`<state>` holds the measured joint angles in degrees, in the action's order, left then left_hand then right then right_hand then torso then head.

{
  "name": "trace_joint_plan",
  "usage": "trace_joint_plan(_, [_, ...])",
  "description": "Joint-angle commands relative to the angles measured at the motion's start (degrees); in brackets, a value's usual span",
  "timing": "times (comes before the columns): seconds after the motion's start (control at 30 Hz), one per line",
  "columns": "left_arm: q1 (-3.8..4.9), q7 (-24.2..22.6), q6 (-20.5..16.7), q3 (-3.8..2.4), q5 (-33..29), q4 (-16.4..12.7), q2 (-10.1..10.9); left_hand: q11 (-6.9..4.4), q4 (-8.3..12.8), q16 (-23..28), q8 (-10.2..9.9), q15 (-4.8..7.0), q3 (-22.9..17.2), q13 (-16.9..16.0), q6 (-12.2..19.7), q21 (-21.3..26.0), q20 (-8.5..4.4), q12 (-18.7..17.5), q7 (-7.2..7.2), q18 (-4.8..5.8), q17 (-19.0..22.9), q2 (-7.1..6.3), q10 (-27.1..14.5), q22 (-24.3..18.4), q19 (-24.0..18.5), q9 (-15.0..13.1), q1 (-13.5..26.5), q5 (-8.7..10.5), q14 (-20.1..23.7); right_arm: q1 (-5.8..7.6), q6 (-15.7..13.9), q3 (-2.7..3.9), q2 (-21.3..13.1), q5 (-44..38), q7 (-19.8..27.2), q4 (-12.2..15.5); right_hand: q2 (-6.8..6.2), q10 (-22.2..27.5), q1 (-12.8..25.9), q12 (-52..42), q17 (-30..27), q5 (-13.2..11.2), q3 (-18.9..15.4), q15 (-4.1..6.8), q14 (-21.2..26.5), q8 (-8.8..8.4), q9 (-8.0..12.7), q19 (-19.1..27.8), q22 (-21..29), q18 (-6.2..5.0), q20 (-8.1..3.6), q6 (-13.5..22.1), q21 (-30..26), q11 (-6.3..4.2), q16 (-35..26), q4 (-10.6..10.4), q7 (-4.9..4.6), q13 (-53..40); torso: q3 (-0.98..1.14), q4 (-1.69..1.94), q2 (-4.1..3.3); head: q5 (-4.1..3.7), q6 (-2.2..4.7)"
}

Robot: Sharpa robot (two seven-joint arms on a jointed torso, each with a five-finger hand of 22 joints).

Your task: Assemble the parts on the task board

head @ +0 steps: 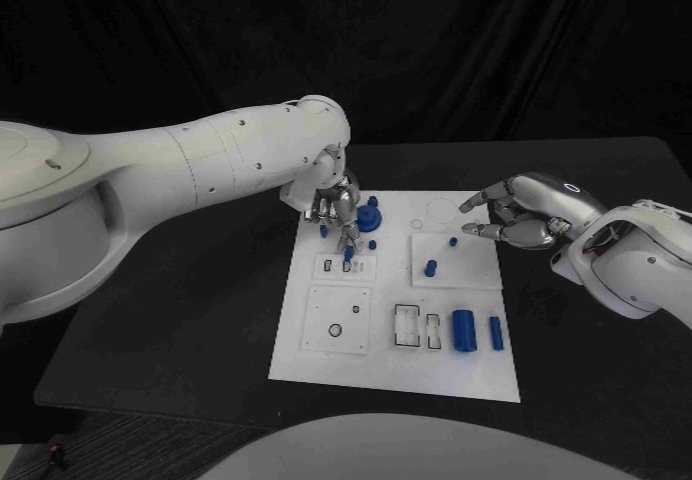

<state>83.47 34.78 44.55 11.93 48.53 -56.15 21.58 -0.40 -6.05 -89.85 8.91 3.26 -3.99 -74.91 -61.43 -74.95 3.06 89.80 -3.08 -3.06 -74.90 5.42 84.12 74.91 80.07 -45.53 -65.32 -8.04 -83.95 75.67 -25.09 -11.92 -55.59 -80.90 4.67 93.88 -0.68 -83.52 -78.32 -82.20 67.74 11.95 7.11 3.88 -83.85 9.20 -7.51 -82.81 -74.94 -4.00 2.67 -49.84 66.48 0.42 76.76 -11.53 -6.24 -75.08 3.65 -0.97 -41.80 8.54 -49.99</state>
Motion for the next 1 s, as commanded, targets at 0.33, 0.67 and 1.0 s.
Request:
trace_joint_plan(0.33, [-0.57, -1.51, 0.35, 0.17, -0.28, -0.5, -0.01, 0.0, 3.41, -0.15, -3.01, -0.12, -3.15, -14.89, 0.93, 0.52, 0.2, -0.04, -0.42, -0.9, -15.1, -0.71, 5.63, 8.28, -0.11, 2.1, -1.04, 0.24, -6.05, -0.1, 0.2, 0.03, 0.0, -0.06, -0.69, -0.02, 0.3, 0.24, 0.15, 0.32, -0.08, 0.35, 0.23, -0.38, -2.35, -0.23, 0.1, 0.21, -8.8, -0.64, 0.07, -0.47, -0.28, 0.08, -0.3, 0.14, -0.1, -2.94, 0.03, 0.08, 0.01, -0.07, -0.01])
trace_joint_plan(0.67, [-0.58, -2.22, -0.85, 0.17, -0.28, -1.43, 0.71, 0.16, 3.87, -0.15, -3.95, -0.28, -4.08, -14.87, 0.32, 0.58, 0.38, -0.07, -0.54, -0.88, -15.1, -0.88, 5.6, 8.44, 0.01, 3.45, -0.15, 0.89, -6.05, -0.1, 0.35, 0.03, -0.14, -0.06, -0.81, -0.1, 0.3, 0.24, 0.15, 0.32, -0.08, 0.35, 0.23, -0.38, -2.35, -0.23, 0.1, 0.21, -8.8, -0.64, 0.07, -0.47, -0.28, 0.08, -0.3, 0.14, -0.1, -2.94, 0.0, 0.1, -0.03, 0.09, -0.01])
trace_joint_plan(1.0, [-0.57, -2.63, -2.61, 0.17, -0.28, -2.97, 1.79, 0.1, 4.75, -0.15, -4.43, -0.24, -5.27, -14.89, -0.29, 0.47, 0.39, -0.04, -0.48, -0.85, -15.1, -0.95, 5.63, 8.63, 0.22, 4.31, -0.13, -0.47, -6.05, -0.1, 0.44, 0.03, -0.28, -0.06, -0.86, -0.13, 0.22, 0.26, 0.16, 0.34, -0.1, 0.32, 0.22, -0.38, -2.35, -0.25, 0.12, 0.23, -8.78, -0.66, 0.07, -0.51, -0.4, 0.08, -0.31, 0.19, -0.09, -2.91, 0.01, 0.17, 0.01, -0.06, -0.01])
